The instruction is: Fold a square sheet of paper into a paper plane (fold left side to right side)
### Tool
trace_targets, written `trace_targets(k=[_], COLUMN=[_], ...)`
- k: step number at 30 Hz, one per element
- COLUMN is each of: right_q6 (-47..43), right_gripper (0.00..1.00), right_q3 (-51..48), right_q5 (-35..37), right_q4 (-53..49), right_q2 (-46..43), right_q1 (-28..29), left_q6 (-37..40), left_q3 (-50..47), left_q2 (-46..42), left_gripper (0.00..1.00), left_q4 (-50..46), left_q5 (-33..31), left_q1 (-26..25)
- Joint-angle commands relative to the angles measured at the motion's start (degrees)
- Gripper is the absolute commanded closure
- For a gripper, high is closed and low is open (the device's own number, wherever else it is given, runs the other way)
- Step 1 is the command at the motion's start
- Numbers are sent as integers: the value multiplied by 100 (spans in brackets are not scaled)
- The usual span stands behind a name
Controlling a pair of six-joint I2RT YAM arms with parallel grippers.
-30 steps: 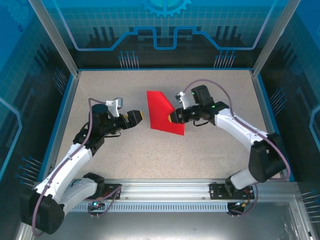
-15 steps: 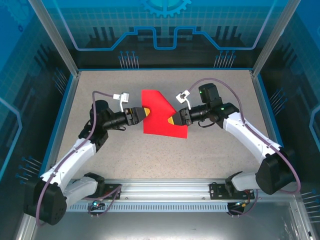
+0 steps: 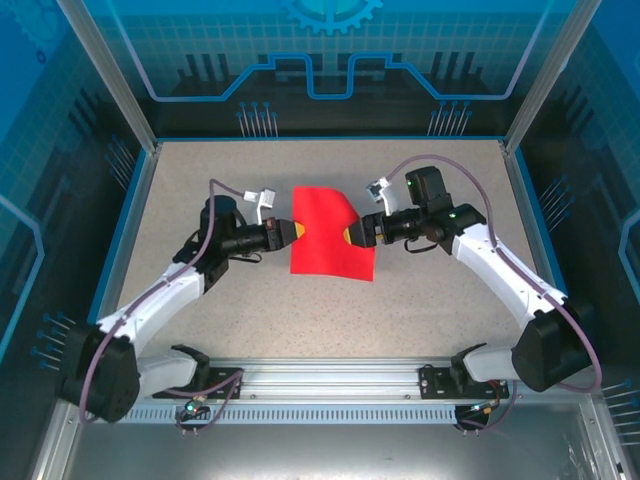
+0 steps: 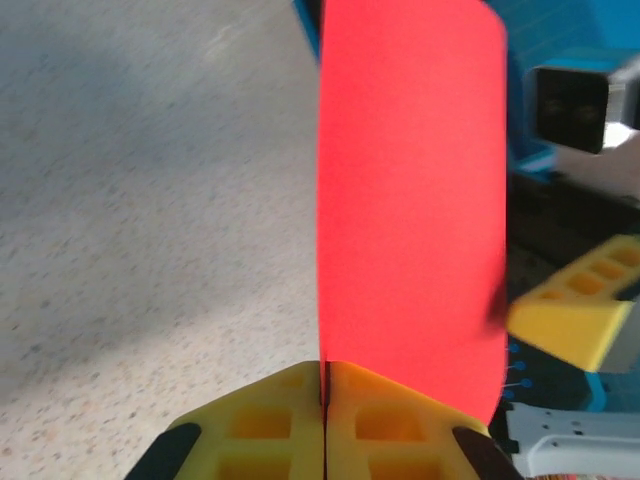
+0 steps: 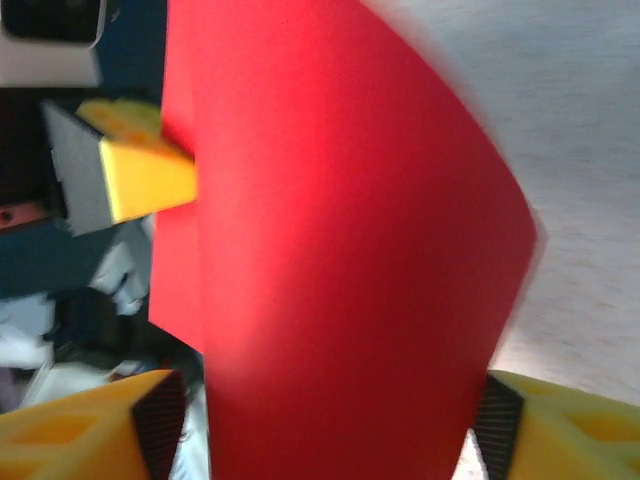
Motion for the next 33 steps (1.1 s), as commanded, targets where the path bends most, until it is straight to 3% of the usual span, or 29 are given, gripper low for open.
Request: trace_targets(k=[1,4,8,11,15,18,24,33], right_q6=[11,62,260,558,899,958,979,866], right_gripper=[7,4,7,26,60,74,81,82], right_q3=[-189,-313,-528,-719,-813,-749,-599,-490], right_q5=[1675,2228,1985,1564,1272,1296,1393,1886], right_q4=[-386,-413,11,542,1039,1180,1267,948], right_q2=[-39,181,486,756,1287,1676,2368,2848], right_q1=[-116,-174,-162,-115,36,190,391,593], left_q6=[192,226,242,412,548,575,590,433], left_q3=[233,300,332,455,561,550,599,920], left_q2=[641,1158,1711,2042,2229,2182,2094,2067], left_gripper=[97,99,100,100,100,100,97,80], left_q4=[-319,-454,-391,-596,-900,-985,-1103,-1077], left_q5=[-315,-752,-879,-896,-1014,-1061,-1021,-722], left_q1=[-46,-41,-45,-50,-50,-50,-84,-357])
